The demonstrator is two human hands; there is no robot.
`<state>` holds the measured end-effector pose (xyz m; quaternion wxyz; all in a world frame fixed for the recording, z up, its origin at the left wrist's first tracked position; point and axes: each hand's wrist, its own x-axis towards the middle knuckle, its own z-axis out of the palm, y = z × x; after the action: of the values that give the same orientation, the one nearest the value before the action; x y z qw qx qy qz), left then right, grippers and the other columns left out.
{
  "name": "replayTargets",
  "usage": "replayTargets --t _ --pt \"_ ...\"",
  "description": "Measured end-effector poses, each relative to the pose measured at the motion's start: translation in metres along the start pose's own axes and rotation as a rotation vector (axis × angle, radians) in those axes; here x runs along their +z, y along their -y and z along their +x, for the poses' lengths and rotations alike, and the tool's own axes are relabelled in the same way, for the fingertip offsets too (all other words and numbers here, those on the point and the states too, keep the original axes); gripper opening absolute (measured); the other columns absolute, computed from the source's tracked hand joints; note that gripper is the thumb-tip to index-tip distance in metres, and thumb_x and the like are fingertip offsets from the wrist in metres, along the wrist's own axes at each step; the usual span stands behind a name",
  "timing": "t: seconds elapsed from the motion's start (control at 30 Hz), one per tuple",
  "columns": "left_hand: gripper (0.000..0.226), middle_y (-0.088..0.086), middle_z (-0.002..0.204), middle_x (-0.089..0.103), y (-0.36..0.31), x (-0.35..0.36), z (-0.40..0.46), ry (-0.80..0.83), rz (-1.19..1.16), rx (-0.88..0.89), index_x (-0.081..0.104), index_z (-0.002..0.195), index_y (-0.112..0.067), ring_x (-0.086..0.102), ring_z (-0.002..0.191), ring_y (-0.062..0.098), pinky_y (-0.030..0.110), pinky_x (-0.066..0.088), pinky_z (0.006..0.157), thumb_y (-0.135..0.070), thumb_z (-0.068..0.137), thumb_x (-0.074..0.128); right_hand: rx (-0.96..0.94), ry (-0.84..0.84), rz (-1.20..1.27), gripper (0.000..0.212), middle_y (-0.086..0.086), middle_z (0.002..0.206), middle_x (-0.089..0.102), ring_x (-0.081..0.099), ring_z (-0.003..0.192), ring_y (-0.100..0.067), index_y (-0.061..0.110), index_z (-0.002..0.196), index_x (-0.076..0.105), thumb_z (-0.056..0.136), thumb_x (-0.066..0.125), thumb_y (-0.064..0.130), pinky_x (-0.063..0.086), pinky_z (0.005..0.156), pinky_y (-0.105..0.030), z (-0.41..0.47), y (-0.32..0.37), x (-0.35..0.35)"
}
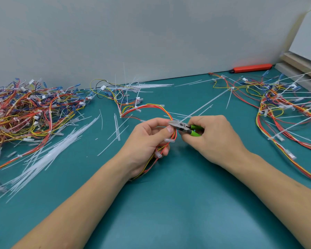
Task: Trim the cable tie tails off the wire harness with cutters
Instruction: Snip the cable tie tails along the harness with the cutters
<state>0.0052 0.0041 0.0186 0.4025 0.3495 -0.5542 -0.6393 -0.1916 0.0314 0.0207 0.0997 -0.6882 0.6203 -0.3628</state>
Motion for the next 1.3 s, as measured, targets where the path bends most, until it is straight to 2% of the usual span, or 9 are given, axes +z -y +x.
replayTargets --t 0.1,0.3,0.47,0.6,0.73,0.9,1.0,1.1,1.3 --pt "0.004 0.013 0.085 0.064 0.002 -0.001 0.0 -0.001 0.012 0.021 0.067 0.1 -0.016 0.049 0.046 0.019 0.019 0.035 0.039 -0.017 0.097 0.066 0.007 -0.009 -0.03 0.034 -0.003 0.057 0.051 0.048 0.06 -0.025 0.014 0.071 0.058 0.085 0.068 0.044 0.046 0.053 -0.039 0.0 0.0 0.001" --pt "0.006 0.012 0.084 0.065 0.002 0.0 0.0 -0.005 0.021 0.035 0.071 0.098 -0.021 0.05 0.047 0.02 0.02 0.036 0.04 -0.023 0.093 0.069 -0.008 -0.031 -0.062 0.038 -0.002 0.056 0.05 0.048 0.058 -0.023 0.014 0.069 0.056 0.084 0.067 0.047 0.04 0.049 -0.034 -0.001 0.002 0.001" --pt "0.009 0.01 0.083 0.066 0.001 0.001 -0.001 -0.02 0.04 0.058 0.068 0.104 -0.015 0.054 0.048 0.02 0.02 0.037 0.039 -0.019 0.096 0.066 0.003 -0.009 -0.019 0.042 -0.002 0.054 0.047 0.045 0.057 -0.024 0.013 0.067 0.055 0.086 0.068 0.049 0.042 0.052 -0.037 -0.001 0.003 0.001" --pt "0.015 0.015 0.093 0.069 -0.001 0.003 -0.002 -0.019 0.044 0.088 0.063 0.109 -0.01 0.057 0.05 0.023 0.022 0.04 0.039 -0.017 0.096 0.067 0.029 0.028 0.039 0.041 -0.001 0.053 0.046 0.042 0.056 -0.022 0.013 0.065 0.053 0.083 0.069 0.047 0.044 0.054 -0.039 -0.001 0.006 -0.002" --pt "0.016 0.008 0.092 0.07 -0.005 0.004 -0.002 -0.007 0.051 0.14 0.063 0.105 -0.016 0.062 0.054 0.026 0.024 0.045 0.041 -0.018 0.09 0.069 0.053 0.052 0.085 0.04 0.0 0.055 0.049 0.042 0.054 -0.019 0.014 0.068 0.053 0.081 0.064 0.05 0.044 0.053 -0.038 -0.002 0.01 -0.005" --pt "0.013 0.017 0.097 0.069 -0.004 0.007 -0.003 -0.029 0.038 0.175 0.059 0.097 -0.01 0.066 0.057 0.032 0.032 0.052 0.044 -0.012 0.09 0.07 0.068 0.1 0.08 0.036 -0.002 0.057 0.049 0.046 0.059 -0.024 0.013 0.069 0.053 0.075 0.059 0.048 0.045 0.056 -0.041 -0.003 0.013 -0.007" --pt "0.012 0.019 0.1 0.07 -0.004 0.007 -0.003 -0.034 0.048 0.185 0.058 0.099 -0.007 0.066 0.058 0.033 0.032 0.052 0.045 -0.009 0.093 0.069 0.074 0.109 0.095 0.036 -0.001 0.056 0.048 0.044 0.057 -0.021 0.014 0.068 0.052 0.073 0.056 0.049 0.042 0.054 -0.036 -0.004 0.015 -0.007" --pt "0.011 0.018 0.099 0.072 -0.005 0.005 -0.004 -0.042 0.042 0.19 0.06 0.098 -0.006 0.066 0.058 0.032 0.031 0.054 0.046 -0.006 0.092 0.07 0.078 0.126 0.117 0.032 0.002 0.057 0.05 0.043 0.054 -0.017 0.015 0.07 0.055 0.076 0.06 0.045 0.041 0.053 -0.034 -0.005 0.016 -0.006" --pt "0.011 0.016 0.095 0.073 -0.005 0.005 -0.003 -0.073 0.051 0.223 0.064 0.092 -0.009 0.064 0.058 0.028 0.033 0.056 0.053 -0.004 0.088 0.073 0.082 0.124 0.157 0.006 0.011 0.062 0.055 0.045 0.056 -0.012 0.026 0.079 0.062 0.08 0.066 0.03 0.042 0.054 -0.03 -0.006 0.017 -0.004"
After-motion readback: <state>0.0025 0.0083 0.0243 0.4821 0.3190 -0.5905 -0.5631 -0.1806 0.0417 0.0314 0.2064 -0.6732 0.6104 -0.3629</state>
